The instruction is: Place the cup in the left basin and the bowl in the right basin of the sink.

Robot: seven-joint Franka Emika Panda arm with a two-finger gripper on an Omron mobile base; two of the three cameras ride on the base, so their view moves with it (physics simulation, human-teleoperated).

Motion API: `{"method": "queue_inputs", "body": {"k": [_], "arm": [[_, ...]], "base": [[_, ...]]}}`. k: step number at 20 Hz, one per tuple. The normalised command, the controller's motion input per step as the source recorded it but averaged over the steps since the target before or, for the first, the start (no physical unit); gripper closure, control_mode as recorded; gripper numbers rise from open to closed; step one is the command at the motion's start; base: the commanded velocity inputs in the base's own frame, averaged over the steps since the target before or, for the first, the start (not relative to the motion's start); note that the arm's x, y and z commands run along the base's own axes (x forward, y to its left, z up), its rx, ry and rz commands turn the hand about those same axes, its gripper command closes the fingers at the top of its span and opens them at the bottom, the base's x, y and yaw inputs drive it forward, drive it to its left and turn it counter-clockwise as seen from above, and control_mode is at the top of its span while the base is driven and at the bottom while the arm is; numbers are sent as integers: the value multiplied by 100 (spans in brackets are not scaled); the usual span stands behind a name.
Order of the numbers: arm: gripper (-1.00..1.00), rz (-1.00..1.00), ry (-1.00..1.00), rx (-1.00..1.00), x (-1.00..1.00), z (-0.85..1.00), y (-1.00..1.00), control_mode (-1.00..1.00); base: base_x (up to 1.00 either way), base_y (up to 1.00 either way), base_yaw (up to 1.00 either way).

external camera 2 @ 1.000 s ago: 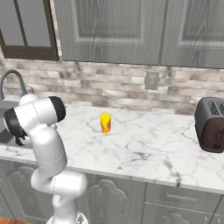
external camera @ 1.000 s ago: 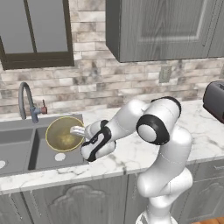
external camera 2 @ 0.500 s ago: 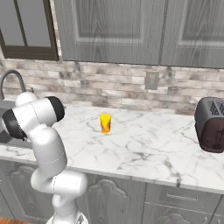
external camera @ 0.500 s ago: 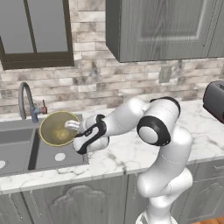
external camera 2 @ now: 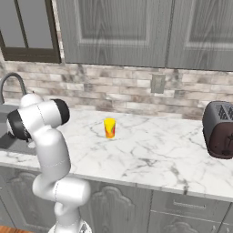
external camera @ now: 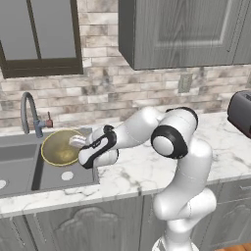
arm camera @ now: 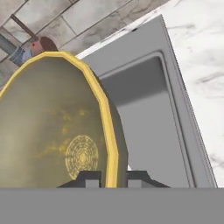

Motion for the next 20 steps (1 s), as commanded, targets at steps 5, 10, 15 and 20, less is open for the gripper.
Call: {"method": "queue_inputs", "body": {"k": [5,10,15,20], "arm": [[100,0,20,0,0,-14,21,-100],[100,0,12,-5,2,-10,25,-100],[100,0,9,-16,12,-38,25,-100],[100,0,10,-27,16,-56,25,-100]], "base": [[0,0,0],[0,0,0],[0,0,0],[0,0,0]]}}
